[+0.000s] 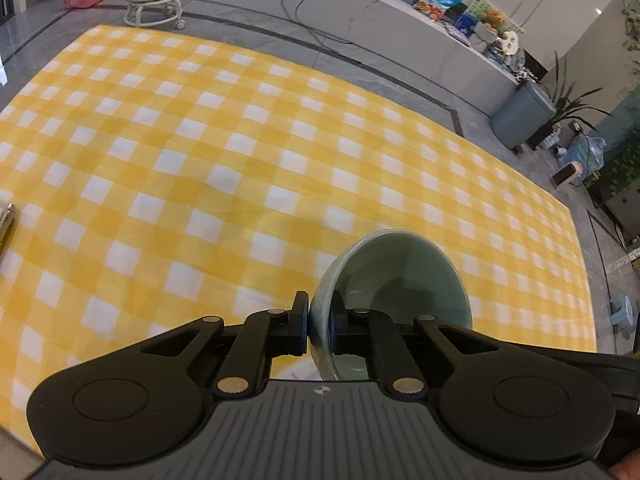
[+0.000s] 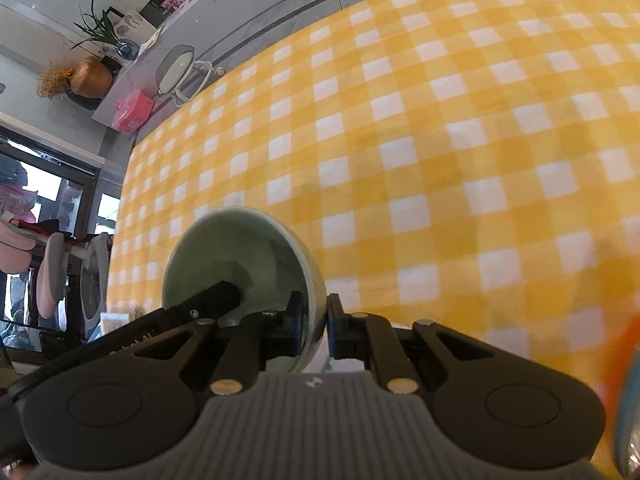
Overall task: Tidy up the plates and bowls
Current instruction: 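Lift the sage-green bowl with both grippers and lower it into the steel bowl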
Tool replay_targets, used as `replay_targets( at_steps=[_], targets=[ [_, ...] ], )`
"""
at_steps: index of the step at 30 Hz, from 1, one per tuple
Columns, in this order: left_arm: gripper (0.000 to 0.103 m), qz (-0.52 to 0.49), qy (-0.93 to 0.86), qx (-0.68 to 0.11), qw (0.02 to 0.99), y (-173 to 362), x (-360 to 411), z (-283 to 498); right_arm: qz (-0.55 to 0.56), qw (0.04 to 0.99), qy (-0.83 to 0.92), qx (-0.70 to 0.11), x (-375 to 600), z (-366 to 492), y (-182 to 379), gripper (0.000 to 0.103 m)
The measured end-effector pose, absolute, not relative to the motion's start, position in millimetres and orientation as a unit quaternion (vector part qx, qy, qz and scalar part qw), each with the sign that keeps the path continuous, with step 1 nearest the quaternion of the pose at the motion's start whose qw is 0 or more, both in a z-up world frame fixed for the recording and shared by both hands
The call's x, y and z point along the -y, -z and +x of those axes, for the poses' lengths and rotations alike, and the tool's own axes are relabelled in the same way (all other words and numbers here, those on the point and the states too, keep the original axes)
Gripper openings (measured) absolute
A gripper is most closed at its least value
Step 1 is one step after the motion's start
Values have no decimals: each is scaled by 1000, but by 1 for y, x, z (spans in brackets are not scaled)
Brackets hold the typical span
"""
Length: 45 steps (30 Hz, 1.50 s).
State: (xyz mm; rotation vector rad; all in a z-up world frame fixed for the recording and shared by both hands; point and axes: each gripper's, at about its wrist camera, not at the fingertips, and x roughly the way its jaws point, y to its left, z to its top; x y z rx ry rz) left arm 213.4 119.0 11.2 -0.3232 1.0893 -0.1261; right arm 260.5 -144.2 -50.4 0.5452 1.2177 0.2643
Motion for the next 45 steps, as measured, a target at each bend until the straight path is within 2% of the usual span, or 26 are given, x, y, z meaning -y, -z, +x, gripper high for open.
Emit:
replay_targets(
  at_steps=[8,17,30,45],
  targets=[
    [10,-156,84,-512,841,-47,-81,174,245,793,-129,-543,191,212,4,10],
    [9,-143,134,-518,833,-58,-22,145,248,813,-111,-515,262,160,-21,10],
    [10,-70,181,-558,807,-36,66,130,244,813,-66,-524,345,127,-3,7],
    [7,18,184,-603,776,-12,112,148,210,806,-31,-553,367,140,34,6]
  ],
)
